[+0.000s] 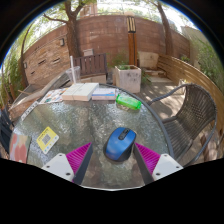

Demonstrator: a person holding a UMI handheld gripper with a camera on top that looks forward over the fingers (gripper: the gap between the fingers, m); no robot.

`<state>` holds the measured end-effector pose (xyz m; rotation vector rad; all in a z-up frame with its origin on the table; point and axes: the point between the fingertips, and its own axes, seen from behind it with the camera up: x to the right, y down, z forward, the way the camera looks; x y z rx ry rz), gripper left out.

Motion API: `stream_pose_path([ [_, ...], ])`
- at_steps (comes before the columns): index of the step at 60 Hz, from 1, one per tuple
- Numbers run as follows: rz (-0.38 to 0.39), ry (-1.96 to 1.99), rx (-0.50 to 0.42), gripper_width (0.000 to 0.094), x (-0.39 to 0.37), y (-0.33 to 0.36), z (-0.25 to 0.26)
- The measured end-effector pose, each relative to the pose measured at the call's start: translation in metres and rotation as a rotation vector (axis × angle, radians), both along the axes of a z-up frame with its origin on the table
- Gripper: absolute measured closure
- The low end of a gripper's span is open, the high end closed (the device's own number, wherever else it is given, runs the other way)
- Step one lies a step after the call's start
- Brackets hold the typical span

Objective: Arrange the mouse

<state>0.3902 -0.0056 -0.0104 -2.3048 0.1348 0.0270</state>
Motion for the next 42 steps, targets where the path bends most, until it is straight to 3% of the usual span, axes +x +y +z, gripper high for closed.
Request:
stream_pose_path([
  [8,-0.025,-0.033,-0.001,0.0162,0.006,0.027,-0.002],
  [15,-0.022,-0.073,0.001,0.0408,0.008,0.035,-0.004],
  [23,-0.017,-0.107,-0.002,0.0518,0.008,0.035,-0.003],
  [34,-0.053,-0.138,-0.009,0.0582,0.012,0.028,0.010],
  [42,-0.140,-0.170,0.122,0.0582,0.010,0.027,0.091],
])
